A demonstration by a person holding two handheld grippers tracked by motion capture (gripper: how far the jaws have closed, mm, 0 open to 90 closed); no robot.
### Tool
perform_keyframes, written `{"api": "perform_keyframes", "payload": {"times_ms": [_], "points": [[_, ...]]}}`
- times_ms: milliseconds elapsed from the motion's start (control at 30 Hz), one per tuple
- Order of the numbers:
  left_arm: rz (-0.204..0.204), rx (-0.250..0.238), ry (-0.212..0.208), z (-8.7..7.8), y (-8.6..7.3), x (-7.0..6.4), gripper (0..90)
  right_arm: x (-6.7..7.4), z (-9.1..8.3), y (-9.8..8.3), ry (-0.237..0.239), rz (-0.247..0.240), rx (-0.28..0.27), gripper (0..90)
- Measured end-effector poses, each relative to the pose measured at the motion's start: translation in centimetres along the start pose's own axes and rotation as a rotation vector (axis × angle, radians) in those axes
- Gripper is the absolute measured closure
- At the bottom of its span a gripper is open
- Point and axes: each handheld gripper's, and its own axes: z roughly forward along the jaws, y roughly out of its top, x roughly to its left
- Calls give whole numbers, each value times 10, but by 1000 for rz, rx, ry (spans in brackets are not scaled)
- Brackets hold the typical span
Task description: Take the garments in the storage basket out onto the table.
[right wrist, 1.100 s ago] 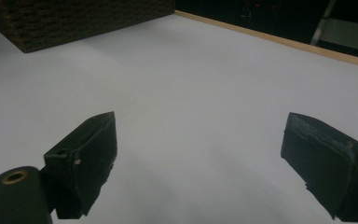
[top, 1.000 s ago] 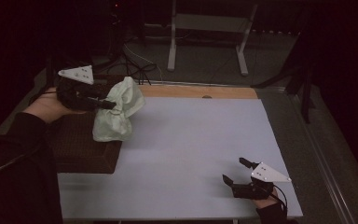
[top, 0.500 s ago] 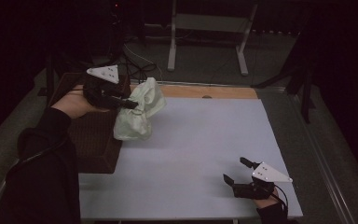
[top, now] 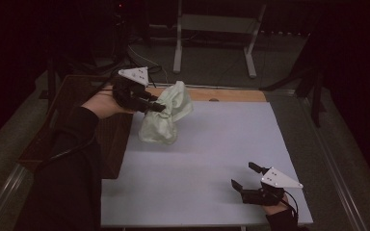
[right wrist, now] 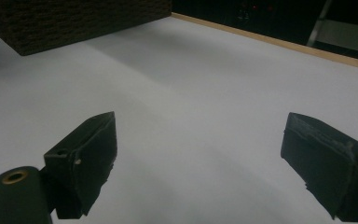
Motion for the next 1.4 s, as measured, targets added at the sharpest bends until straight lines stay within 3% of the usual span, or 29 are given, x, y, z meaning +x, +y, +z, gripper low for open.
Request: {"api": "perform_keyframes", "payload": {"times_ms": [333, 533, 667, 900, 1067, 1200, 1400], "points": [[38, -22, -39, 36, 24, -1, 743, -1, 0, -1, -1, 0, -4, 108], [19, -26, -53, 56, 31, 1, 743, -1, -1, 0, 3, 4, -6, 108], [30, -37, -58, 69, 34, 1, 743, -1, -1, 0, 3, 4, -8, 108], [14, -33, -78, 91, 37, 2, 743, -2, -3, 0, -2, 9, -13, 108], [-15, -18, -66, 106, 39, 0, 743, -2, -2, 0, -4, 7, -11, 108], [-12, 0, -49, 116, 40, -2, 743, -2, -2, 0, -2, 11, -12, 108], [-36, -41, -71, 126, 31, 1, 742, -2, -1, 0, 0, 6, -10, 108]]}}
